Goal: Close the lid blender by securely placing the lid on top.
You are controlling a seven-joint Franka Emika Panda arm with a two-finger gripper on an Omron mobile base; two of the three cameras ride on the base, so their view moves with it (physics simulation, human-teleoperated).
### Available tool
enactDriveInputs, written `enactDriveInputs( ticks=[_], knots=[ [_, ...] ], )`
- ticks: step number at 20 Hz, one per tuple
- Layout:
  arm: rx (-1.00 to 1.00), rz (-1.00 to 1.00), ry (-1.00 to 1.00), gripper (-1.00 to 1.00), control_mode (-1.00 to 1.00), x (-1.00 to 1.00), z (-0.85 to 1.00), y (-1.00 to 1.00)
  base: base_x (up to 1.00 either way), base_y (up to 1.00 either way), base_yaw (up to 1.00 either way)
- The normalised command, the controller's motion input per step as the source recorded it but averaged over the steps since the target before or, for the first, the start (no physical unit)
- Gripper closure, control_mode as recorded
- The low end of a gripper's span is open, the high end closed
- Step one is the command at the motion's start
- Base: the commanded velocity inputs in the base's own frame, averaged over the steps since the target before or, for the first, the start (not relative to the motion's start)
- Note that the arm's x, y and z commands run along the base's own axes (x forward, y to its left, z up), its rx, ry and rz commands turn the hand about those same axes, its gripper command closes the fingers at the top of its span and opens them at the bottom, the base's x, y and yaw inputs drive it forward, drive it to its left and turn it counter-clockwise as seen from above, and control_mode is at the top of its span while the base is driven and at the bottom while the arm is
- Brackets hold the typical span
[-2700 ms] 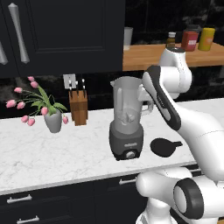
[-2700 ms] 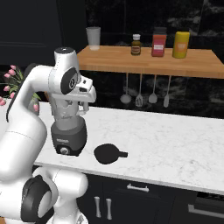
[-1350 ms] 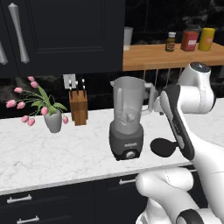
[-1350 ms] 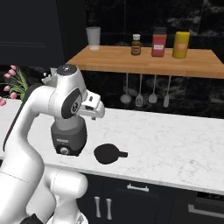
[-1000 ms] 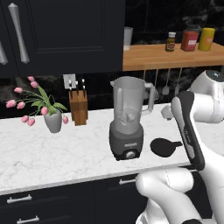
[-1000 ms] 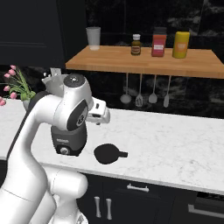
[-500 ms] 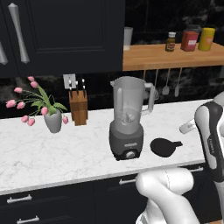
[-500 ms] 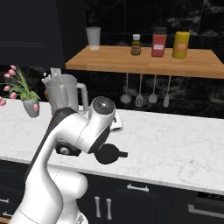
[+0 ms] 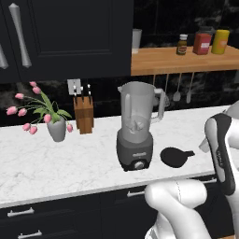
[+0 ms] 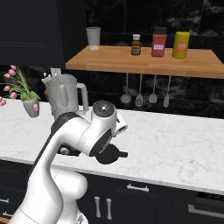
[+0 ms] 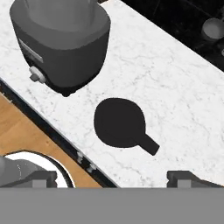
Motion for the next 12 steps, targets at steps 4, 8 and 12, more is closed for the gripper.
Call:
enactDriveInputs(
  ticks=[4, 8, 12],
  knots=[
    [-0.34, 0.02, 0.00, -1.00, -1.00, -0.01, -0.20, -0.18, 0.00, 0.00, 0.00],
    [-0.29, 0.08, 0.00, -1.00, -1.00, 0.00, -0.13, -0.21, 0.00, 0.00, 0.00],
    [-0.23, 0.18, 0.00, -1.00, -1.00, 0.00, -0.06, -0.20, 0.00, 0.00, 0.00]
  ],
)
